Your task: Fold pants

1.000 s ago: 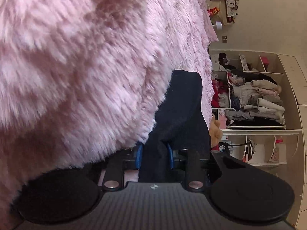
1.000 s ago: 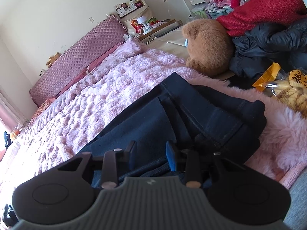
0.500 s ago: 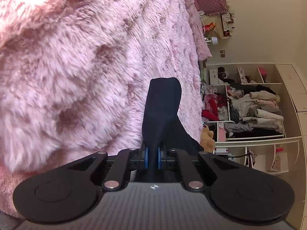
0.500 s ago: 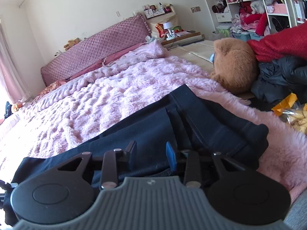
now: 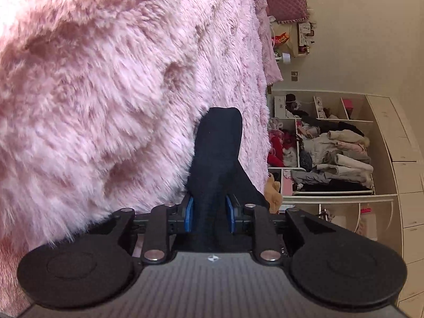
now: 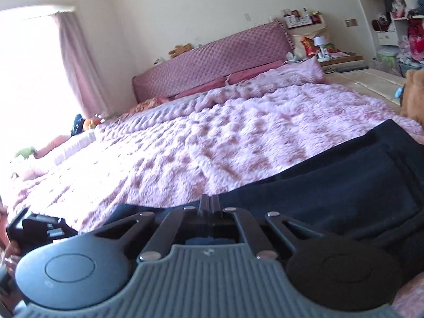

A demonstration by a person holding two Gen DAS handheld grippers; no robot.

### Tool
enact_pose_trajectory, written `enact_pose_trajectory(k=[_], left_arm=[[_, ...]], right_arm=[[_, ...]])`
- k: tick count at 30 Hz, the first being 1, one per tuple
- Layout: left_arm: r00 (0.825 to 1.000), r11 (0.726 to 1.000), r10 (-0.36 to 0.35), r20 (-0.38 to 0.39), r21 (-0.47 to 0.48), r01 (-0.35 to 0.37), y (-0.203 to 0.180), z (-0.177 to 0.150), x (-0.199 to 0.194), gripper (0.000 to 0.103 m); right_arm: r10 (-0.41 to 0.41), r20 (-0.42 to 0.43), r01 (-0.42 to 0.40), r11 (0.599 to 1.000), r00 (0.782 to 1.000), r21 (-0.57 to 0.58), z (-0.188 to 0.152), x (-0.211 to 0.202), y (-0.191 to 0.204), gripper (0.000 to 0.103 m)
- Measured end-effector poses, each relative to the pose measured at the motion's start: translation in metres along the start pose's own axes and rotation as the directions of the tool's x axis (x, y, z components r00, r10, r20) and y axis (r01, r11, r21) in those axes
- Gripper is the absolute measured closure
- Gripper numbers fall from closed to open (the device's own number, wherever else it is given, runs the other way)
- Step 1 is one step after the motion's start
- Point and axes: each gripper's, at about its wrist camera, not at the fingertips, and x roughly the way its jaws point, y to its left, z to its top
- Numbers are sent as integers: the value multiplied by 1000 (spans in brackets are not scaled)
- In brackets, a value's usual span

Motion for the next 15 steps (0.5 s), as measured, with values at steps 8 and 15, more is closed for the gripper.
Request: enact_pose_trajectory(k=[8,15], left_arm=[[990,992,118,-73,55,-114,-4,-1,28,76],[991,991,120,-51,60,-117,-13,-10,25,91]], right_arm=[[-121,-31,118,989,992,-92,-28,14,10,103],[-184,-87,157,954,979,-255,-61,32,12,103]])
